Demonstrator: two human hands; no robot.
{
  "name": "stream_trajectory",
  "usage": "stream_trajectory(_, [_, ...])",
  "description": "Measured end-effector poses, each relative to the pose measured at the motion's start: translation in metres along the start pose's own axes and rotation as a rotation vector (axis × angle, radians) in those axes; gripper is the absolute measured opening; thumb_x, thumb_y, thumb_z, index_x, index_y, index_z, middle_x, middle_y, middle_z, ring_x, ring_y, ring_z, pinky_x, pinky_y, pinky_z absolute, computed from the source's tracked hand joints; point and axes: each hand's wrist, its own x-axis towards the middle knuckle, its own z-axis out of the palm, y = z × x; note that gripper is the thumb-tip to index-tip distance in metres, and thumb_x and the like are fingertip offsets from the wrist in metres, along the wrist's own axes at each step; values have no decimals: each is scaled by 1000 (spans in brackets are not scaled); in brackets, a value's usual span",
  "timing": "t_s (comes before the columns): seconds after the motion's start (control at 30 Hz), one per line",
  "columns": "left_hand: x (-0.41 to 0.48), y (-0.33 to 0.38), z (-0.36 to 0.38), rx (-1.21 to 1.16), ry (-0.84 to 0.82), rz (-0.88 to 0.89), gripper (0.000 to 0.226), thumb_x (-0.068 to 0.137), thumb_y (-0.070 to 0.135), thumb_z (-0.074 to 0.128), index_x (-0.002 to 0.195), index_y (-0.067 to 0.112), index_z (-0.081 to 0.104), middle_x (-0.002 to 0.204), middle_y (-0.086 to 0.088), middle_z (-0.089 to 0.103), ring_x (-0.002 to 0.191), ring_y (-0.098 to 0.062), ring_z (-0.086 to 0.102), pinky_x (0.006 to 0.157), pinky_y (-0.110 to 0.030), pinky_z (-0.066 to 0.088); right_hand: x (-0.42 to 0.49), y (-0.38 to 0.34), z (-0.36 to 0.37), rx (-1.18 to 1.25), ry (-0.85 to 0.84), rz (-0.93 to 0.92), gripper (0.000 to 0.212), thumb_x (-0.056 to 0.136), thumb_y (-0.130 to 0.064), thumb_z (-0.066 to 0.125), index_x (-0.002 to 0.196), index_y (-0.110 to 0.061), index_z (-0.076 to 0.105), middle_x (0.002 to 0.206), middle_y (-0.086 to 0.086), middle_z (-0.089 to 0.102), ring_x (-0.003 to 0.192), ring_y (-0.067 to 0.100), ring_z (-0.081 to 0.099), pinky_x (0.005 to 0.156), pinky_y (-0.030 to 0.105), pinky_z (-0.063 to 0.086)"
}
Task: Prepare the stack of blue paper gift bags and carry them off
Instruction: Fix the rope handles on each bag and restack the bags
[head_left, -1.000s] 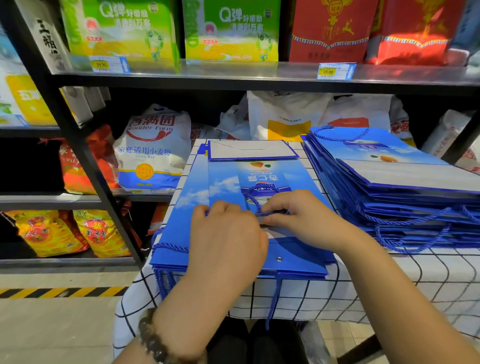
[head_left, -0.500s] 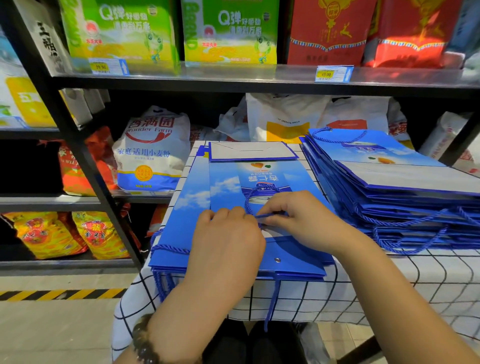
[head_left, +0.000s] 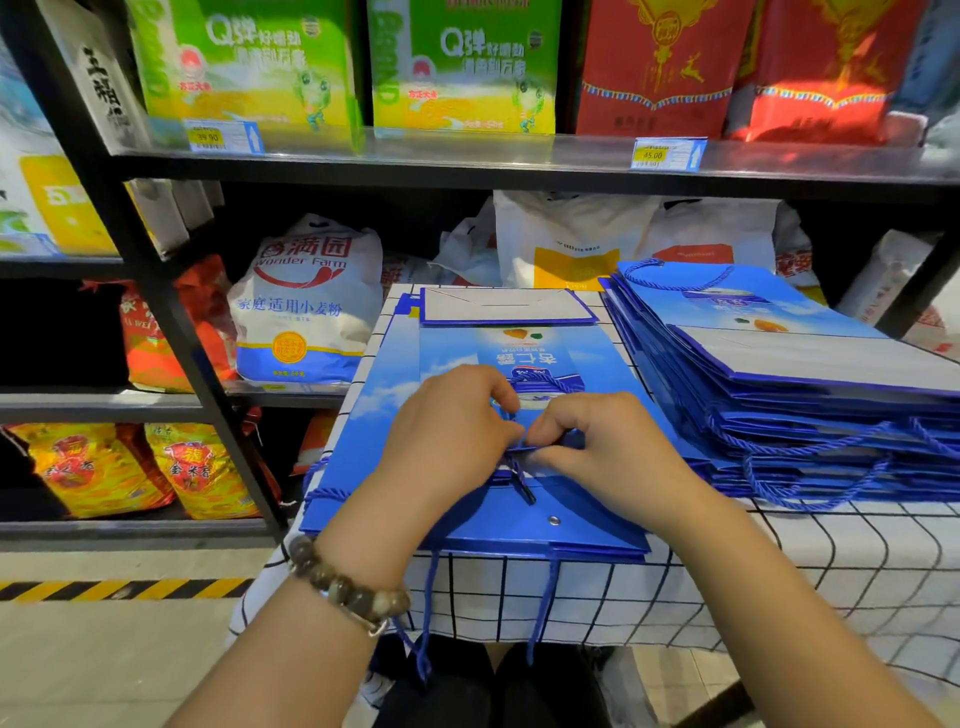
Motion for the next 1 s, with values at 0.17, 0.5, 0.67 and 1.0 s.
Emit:
stream_trajectory(0.17, [6, -8, -9, 32, 204, 2, 11, 89, 25, 58, 83, 31, 50, 88, 1, 65, 91, -22, 57, 72, -34, 44, -2, -1, -1, 3, -23, -34, 16, 78, -21, 71, 68, -29, 62, 78, -13, 66, 82, 13, 62, 79, 39, 50])
stream_trajectory(0.5, [-2, -53, -45, 229, -103, 79, 53, 92, 2, 43, 134, 34, 40, 142, 0, 40, 118, -21, 43, 90, -31, 40, -2, -2, -12, -31, 97, -117, 23, 91, -20, 54, 77, -36, 45, 62, -14, 52, 62, 4, 47, 56, 19, 32])
stream_trajectory(0.67, [3, -63, -43, 32, -114, 193, 45, 87, 7, 58, 124, 32, 52, 143, 15, 35, 136, -6, 30, 105, -22, 29, 2, -12, -16, 50, 73, -166, 25, 90, -22, 56, 74, -38, 46, 65, -22, 58, 69, 0, 51, 59, 15, 38])
stream_trajectory(1.0, [3, -81, -57, -99, -92, 229, 30, 91, 26, 55, 72, 46, 62, 69, 27, 62, 79, 9, 60, 61, -7, 39, 0, -6, -47, 448, 638, -255, 21, 83, -26, 44, 93, -21, 62, 94, -12, 66, 92, 2, 60, 80, 12, 45])
